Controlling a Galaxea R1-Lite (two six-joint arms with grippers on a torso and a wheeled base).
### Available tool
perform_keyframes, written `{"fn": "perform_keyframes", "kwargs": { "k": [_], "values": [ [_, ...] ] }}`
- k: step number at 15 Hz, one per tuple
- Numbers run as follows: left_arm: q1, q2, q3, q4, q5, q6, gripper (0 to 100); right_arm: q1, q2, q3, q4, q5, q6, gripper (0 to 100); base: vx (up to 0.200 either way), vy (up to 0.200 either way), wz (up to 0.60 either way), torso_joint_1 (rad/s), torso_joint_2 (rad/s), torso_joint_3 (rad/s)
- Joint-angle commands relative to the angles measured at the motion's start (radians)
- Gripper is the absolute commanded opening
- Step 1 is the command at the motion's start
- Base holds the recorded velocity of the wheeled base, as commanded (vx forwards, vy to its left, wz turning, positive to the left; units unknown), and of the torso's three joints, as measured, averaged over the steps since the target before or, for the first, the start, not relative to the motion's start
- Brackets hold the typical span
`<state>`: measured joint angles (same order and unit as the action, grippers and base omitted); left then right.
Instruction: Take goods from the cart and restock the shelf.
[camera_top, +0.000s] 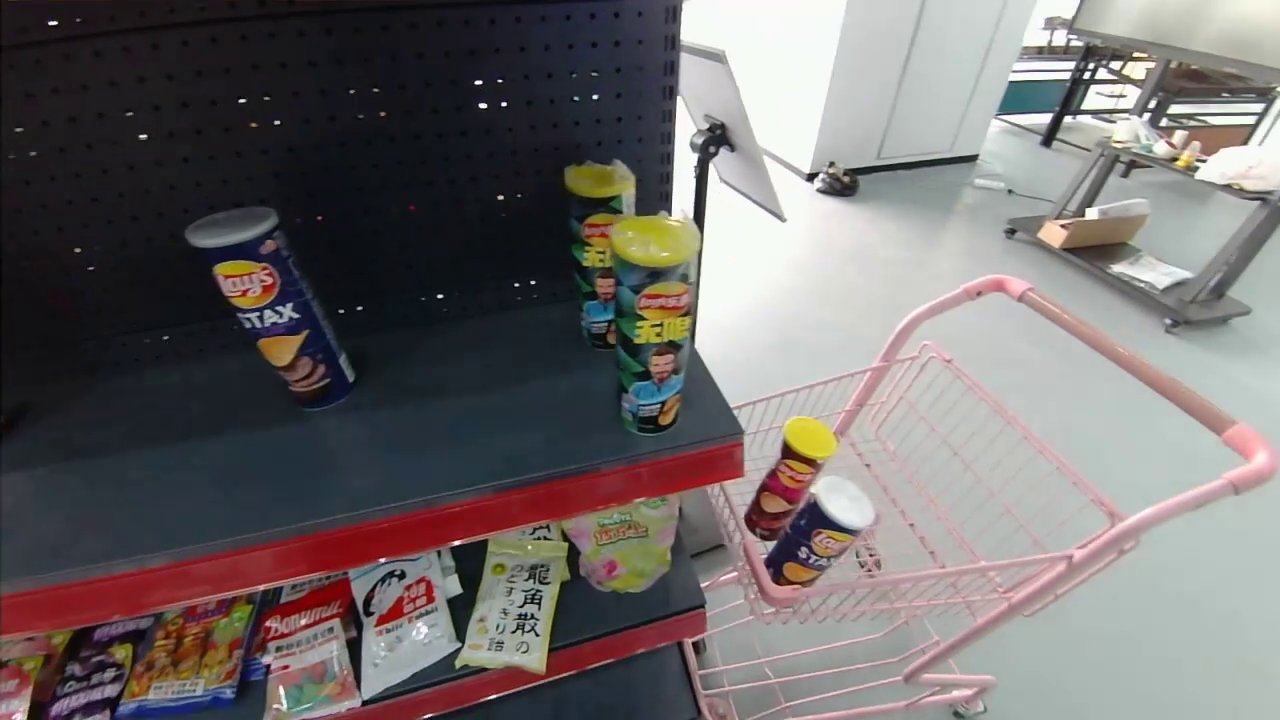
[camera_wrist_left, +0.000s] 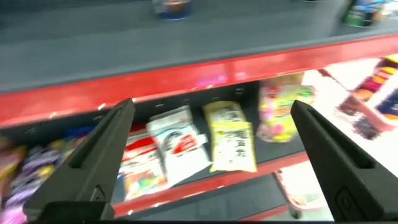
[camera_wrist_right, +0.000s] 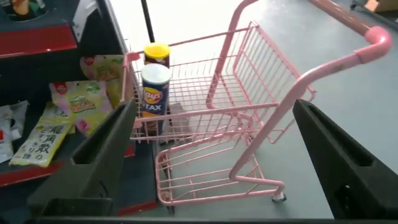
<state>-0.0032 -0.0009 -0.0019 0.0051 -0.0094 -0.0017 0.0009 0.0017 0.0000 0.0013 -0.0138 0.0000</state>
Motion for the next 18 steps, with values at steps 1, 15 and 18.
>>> {"fn": "perform_keyframes", "kwargs": {
  "k": [1,15,18],
  "values": [
    [0.0,0.001,0.0,-0.001,0.0,0.0,100,0.001,0.0,0.0,0.0,0.0,-0.002,100,0.0,0.0,0.0,0.0,0.0,0.0],
    [0.0,0.001,0.0,-0.002,0.0,-0.001,100,0.001,0.0,0.0,0.0,0.0,0.002,100,0.0,0.0,0.0,-0.108,0.27,0.165],
    [0.0,0.001,0.0,-0.002,0.002,-0.001,100,0.001,0.0,0.0,0.0,0.0,0.002,100,0.0,0.0,0.0,-0.145,0.39,0.253]
  ]
}}
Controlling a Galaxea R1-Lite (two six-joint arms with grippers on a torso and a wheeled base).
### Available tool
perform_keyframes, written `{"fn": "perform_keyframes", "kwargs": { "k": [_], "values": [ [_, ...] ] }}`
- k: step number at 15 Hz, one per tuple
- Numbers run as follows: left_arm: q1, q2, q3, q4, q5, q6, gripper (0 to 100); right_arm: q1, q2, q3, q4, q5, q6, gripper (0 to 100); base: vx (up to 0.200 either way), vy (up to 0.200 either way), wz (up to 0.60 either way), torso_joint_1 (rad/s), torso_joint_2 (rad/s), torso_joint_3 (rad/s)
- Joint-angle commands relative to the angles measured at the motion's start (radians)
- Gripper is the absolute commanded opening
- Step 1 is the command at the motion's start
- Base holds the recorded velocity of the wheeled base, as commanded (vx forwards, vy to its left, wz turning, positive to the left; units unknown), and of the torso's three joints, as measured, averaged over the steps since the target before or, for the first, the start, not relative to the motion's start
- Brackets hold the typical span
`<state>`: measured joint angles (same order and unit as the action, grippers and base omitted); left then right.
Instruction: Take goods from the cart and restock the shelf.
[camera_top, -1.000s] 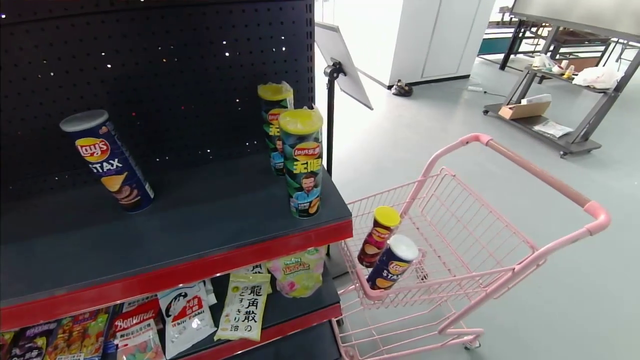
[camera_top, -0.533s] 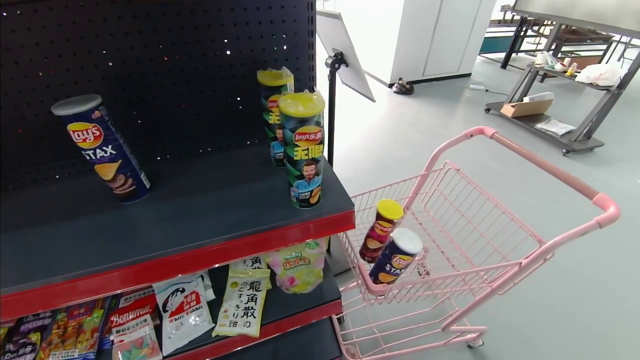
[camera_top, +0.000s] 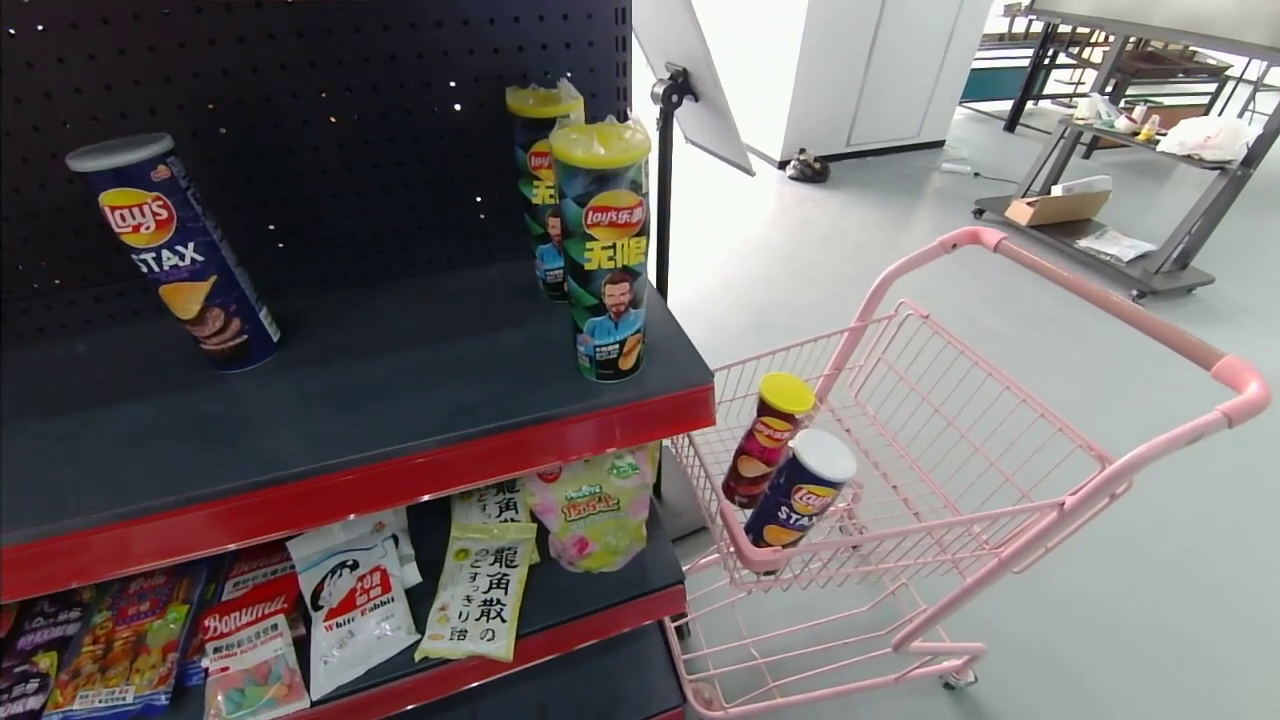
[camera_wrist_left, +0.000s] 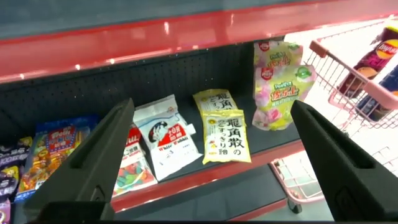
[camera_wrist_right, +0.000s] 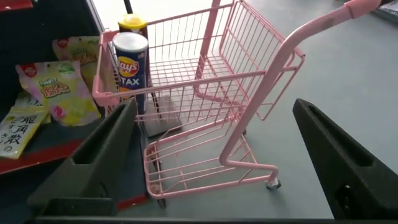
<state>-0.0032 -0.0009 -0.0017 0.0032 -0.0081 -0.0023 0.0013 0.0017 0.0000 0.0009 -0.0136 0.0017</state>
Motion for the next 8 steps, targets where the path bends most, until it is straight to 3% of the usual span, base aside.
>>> {"fn": "perform_keyframes", "kwargs": {
  "k": [1,8],
  "values": [
    [0.0,0.001,0.0,0.0,0.0,-0.001,100,0.0,0.0,0.0,-0.001,0.0,0.0,100,0.0,0.0,0.0,-0.163,0.49,0.315],
    [0.0,0.001,0.0,0.001,0.0,-0.001,100,0.0,0.0,0.0,0.001,0.001,-0.006,100,0.0,0.0,0.0,-0.175,0.54,0.364]
  ]
}}
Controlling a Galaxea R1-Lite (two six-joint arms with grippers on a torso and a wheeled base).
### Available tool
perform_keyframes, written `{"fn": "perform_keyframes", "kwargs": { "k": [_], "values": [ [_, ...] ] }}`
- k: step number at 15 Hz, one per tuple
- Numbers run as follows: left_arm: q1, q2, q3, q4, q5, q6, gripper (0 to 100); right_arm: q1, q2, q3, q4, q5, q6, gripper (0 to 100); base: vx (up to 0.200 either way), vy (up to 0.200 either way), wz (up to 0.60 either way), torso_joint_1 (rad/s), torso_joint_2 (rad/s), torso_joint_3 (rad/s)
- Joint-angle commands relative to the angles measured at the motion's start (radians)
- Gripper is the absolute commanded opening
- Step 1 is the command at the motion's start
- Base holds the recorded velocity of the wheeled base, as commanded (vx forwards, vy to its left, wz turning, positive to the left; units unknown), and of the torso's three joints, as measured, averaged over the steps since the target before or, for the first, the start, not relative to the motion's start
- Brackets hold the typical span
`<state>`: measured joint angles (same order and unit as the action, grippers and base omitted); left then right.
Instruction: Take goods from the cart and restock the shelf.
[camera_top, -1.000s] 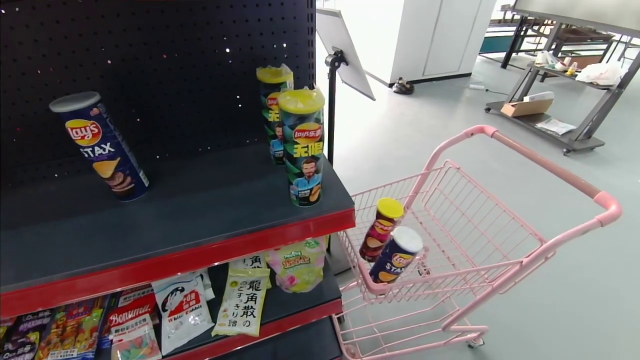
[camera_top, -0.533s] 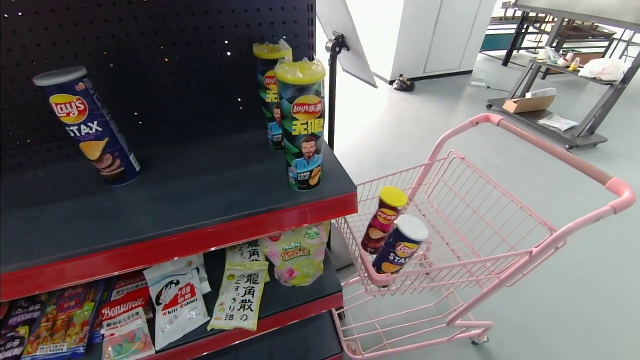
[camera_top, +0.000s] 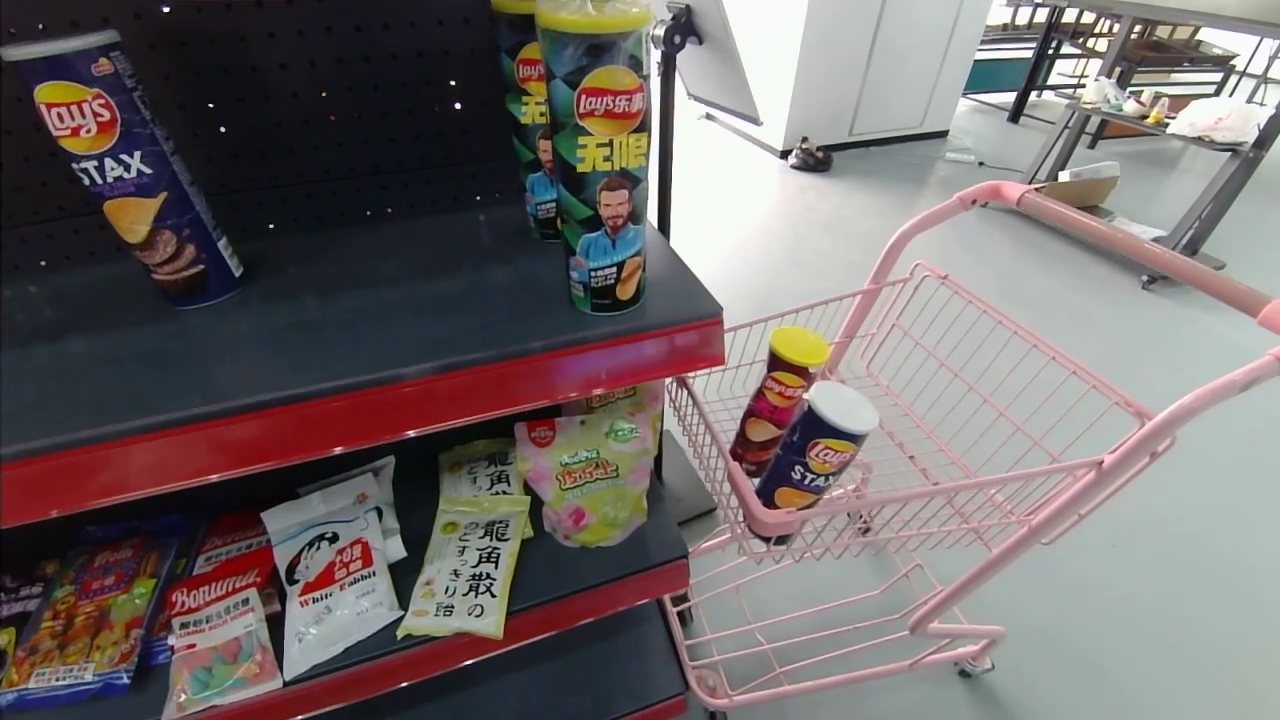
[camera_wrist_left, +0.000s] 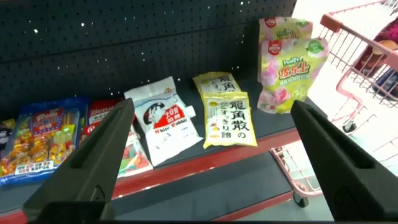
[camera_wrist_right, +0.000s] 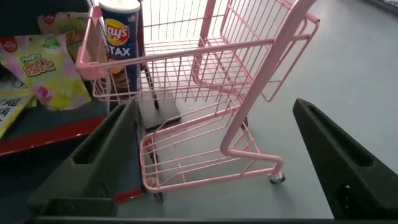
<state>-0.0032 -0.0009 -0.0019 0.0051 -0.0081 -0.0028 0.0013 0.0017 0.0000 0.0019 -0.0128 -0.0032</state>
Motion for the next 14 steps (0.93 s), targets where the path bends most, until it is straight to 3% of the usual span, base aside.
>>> {"fn": "perform_keyframes", "kwargs": {
  "k": [1,4,5,6,7,8,10,13,14],
  "values": [
    [0.0,0.001,0.0,-0.001,0.0,0.0,100,0.0,0.0,0.0,0.0,0.0,-0.001,100,0.0,0.0,0.0,-0.1,0.39,0.276],
    [0.0,0.001,-0.001,-0.001,0.0,0.0,100,0.028,0.073,-0.002,0.0,0.013,-0.024,100,0.0,0.0,0.0,-0.04,0.15,0.103],
    [0.0,0.001,0.0,-0.001,0.0,0.0,100,0.045,0.09,-0.046,-0.014,0.059,-0.057,100,0.0,0.0,0.0,0.0,0.0,0.0],
    [0.0,0.001,0.0,-0.001,0.0,0.0,100,0.063,0.307,-0.302,0.004,0.114,-0.012,100,0.0,0.0,0.0,0.0,0.0,0.0],
    [0.0,0.001,0.0,-0.001,0.0,0.0,100,0.063,0.353,-0.345,0.006,0.114,0.006,100,0.0,0.0,0.0,0.0,0.0,0.0],
    [0.0,0.001,0.0,-0.002,0.0,0.0,100,0.08,0.701,-0.675,0.009,0.14,0.203,100,0.0,0.0,0.0,0.0,0.0,0.0],
    [0.0,0.001,0.0,-0.001,0.0,0.0,100,0.206,0.946,-0.615,-0.112,0.18,0.144,100,0.0,0.0,0.0,0.0,0.0,0.0],
    [0.0,0.001,0.0,-0.001,0.0,0.001,100,0.235,1.285,-0.462,-0.453,0.26,0.187,100,0.0,0.0,0.0,0.0,0.0,0.0],
    [0.0,0.001,0.0,-0.001,0.0,0.0,100,0.235,1.37,-0.445,-0.5,0.272,0.184,100,0.0,0.0,0.0,0.0,0.0,0.0]
  ]
}}
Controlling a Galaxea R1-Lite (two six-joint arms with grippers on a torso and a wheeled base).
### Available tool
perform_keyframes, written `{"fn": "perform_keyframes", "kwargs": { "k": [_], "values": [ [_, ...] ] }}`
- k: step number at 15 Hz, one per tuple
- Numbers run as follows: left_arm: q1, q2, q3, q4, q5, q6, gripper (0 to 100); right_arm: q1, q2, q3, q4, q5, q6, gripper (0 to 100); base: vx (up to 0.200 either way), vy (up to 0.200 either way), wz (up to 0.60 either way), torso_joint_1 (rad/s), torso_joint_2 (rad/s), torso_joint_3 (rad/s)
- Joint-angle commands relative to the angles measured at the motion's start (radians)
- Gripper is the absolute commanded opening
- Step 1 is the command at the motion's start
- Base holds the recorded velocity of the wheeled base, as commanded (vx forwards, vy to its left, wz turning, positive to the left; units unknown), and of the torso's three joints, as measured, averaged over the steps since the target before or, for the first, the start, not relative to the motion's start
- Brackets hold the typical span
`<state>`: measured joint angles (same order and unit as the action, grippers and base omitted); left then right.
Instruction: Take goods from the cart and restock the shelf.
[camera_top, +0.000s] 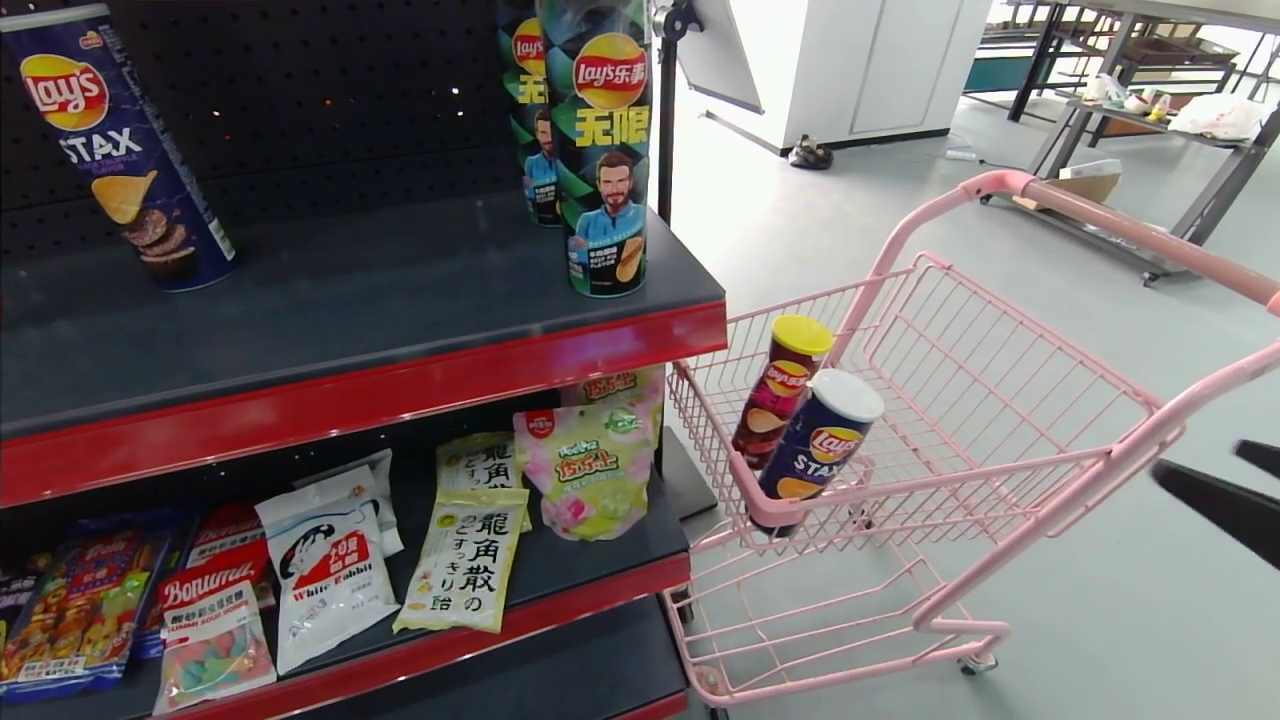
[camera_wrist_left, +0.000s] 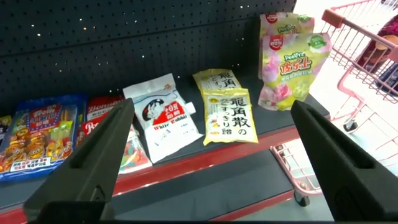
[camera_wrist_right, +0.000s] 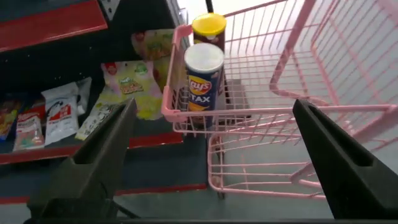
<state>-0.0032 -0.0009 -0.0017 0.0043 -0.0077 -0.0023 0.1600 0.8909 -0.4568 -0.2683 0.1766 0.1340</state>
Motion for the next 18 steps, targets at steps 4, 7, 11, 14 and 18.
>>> {"fn": "perform_keyframes", "kwargs": {
  "k": [4,7,11,14,18],
  "values": [
    [0.0,0.001,0.0,0.0,0.0,0.001,100,0.078,0.701,-0.065,-0.299,0.084,0.05,100,0.0,0.0,0.0,0.0,0.0,0.0],
    [0.0,0.001,0.0,0.0,0.0,-0.001,100,0.081,0.806,-0.138,-0.301,0.081,0.049,100,0.0,0.0,0.0,0.0,0.0,0.0],
    [0.0,0.001,-0.001,0.0,0.0,0.001,100,0.09,0.896,-0.21,-0.302,0.067,0.05,100,0.0,0.0,0.0,0.0,0.0,0.0],
    [0.0,0.001,0.0,0.0,0.0,-0.001,100,0.107,0.962,-0.24,-0.368,0.035,0.052,100,0.0,0.0,0.0,0.0,0.0,0.0],
    [0.0,0.001,-0.001,0.0,0.0,-0.001,100,0.153,1.05,-0.272,-0.445,-0.048,0.052,100,0.0,0.0,0.0,0.0,0.0,0.0]
  ]
}}
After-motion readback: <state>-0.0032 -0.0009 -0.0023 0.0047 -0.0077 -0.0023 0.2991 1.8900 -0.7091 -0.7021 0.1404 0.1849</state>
